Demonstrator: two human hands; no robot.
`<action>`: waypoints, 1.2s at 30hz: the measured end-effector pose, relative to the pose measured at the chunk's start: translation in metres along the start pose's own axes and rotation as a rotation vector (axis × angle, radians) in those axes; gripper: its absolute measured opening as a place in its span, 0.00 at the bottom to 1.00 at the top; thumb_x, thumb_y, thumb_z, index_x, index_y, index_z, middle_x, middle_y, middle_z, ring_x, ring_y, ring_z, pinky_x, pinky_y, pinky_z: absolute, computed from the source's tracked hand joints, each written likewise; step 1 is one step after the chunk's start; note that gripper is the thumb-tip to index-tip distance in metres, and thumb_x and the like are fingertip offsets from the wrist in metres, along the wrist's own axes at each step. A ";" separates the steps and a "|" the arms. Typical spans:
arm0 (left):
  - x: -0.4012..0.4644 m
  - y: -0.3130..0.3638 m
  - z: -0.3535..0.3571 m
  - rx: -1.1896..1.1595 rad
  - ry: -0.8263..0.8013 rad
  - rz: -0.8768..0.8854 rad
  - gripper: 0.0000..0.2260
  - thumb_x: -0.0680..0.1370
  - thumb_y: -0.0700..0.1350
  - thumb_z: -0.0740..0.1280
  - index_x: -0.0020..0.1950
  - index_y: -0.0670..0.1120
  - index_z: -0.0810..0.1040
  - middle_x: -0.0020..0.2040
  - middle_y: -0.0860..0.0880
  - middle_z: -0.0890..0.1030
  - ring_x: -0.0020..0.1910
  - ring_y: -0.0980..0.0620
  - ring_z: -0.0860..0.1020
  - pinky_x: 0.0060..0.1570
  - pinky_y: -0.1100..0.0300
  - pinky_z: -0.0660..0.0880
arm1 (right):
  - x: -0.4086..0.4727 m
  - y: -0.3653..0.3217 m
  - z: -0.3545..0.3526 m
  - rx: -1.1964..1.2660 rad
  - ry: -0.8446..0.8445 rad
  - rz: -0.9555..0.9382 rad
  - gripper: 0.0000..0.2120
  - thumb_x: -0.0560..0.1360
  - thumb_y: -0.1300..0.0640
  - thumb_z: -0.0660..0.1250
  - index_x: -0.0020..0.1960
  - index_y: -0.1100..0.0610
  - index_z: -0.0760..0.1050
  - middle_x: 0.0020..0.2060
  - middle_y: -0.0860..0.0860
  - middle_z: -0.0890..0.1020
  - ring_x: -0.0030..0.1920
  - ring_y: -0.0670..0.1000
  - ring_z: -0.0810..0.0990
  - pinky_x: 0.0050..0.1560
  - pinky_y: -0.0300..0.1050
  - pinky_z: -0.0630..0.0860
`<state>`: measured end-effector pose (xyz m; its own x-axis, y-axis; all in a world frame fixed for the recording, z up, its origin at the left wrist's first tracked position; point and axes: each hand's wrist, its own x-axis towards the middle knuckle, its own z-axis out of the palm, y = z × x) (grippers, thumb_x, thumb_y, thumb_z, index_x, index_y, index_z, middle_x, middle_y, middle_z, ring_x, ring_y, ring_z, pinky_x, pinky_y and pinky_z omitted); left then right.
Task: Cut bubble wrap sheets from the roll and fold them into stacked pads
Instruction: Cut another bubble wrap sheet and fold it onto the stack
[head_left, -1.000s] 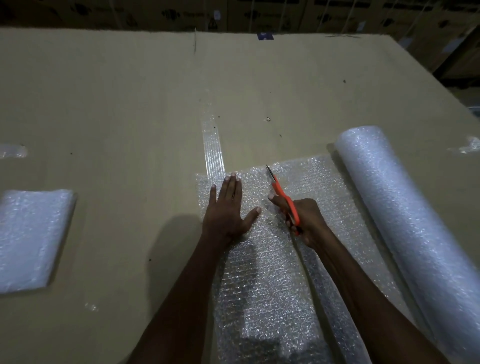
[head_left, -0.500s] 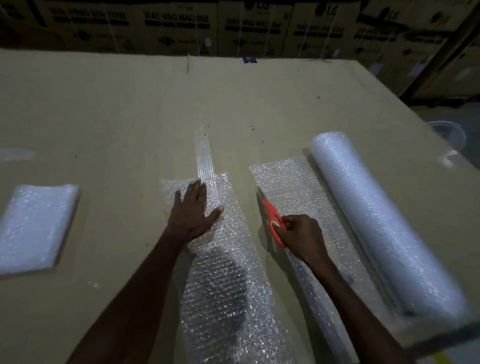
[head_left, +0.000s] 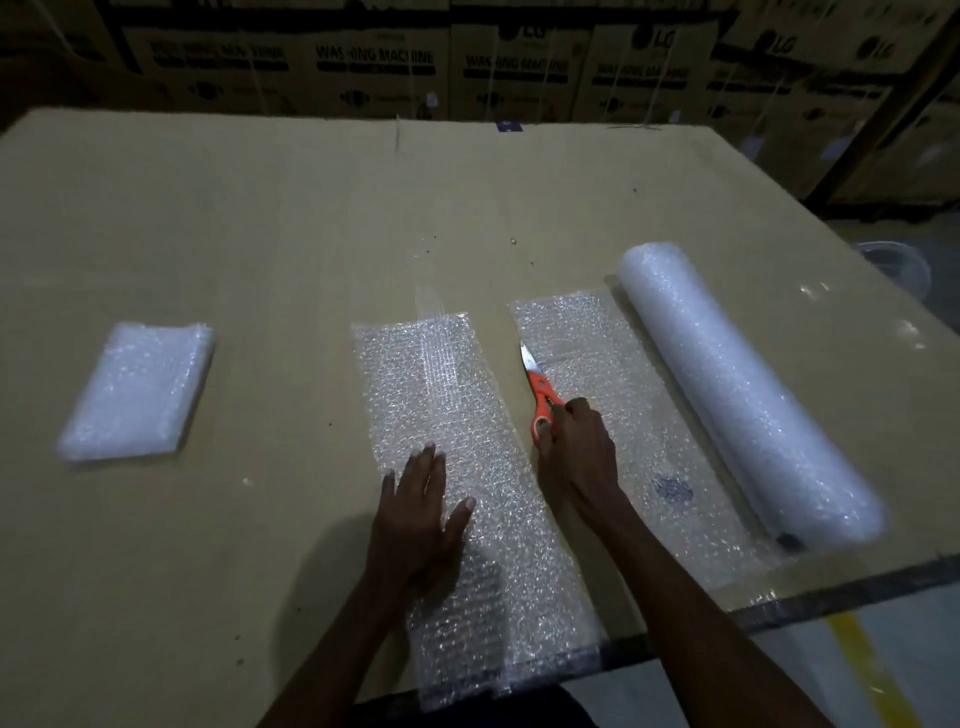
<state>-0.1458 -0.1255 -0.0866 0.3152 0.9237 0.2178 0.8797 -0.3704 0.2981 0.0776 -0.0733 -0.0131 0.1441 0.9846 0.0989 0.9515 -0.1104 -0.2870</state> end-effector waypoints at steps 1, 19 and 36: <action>-0.007 0.001 -0.001 0.009 0.020 -0.006 0.29 0.83 0.58 0.57 0.69 0.35 0.75 0.71 0.36 0.73 0.69 0.38 0.74 0.63 0.38 0.72 | -0.005 -0.004 0.001 0.019 0.027 -0.048 0.12 0.81 0.58 0.63 0.59 0.65 0.77 0.53 0.62 0.78 0.51 0.64 0.78 0.47 0.55 0.77; -0.040 0.012 -0.021 0.048 -0.243 -0.192 0.36 0.79 0.60 0.38 0.81 0.41 0.53 0.82 0.44 0.51 0.81 0.45 0.51 0.76 0.44 0.44 | -0.099 -0.008 0.060 0.009 -0.298 -0.359 0.42 0.78 0.33 0.41 0.83 0.59 0.54 0.82 0.59 0.50 0.82 0.58 0.49 0.79 0.60 0.39; -0.019 -0.073 -0.036 0.118 -0.178 -0.119 0.32 0.82 0.62 0.43 0.82 0.46 0.55 0.82 0.50 0.53 0.80 0.52 0.53 0.74 0.37 0.42 | -0.047 -0.058 0.071 -0.045 -0.323 -0.384 0.40 0.79 0.29 0.38 0.84 0.51 0.41 0.83 0.52 0.40 0.82 0.53 0.36 0.77 0.62 0.31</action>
<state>-0.2288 -0.1195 -0.0792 0.2559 0.9666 0.0174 0.9465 -0.2541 0.1991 -0.0038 -0.1034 -0.0687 -0.3036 0.9461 -0.1127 0.9311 0.2695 -0.2457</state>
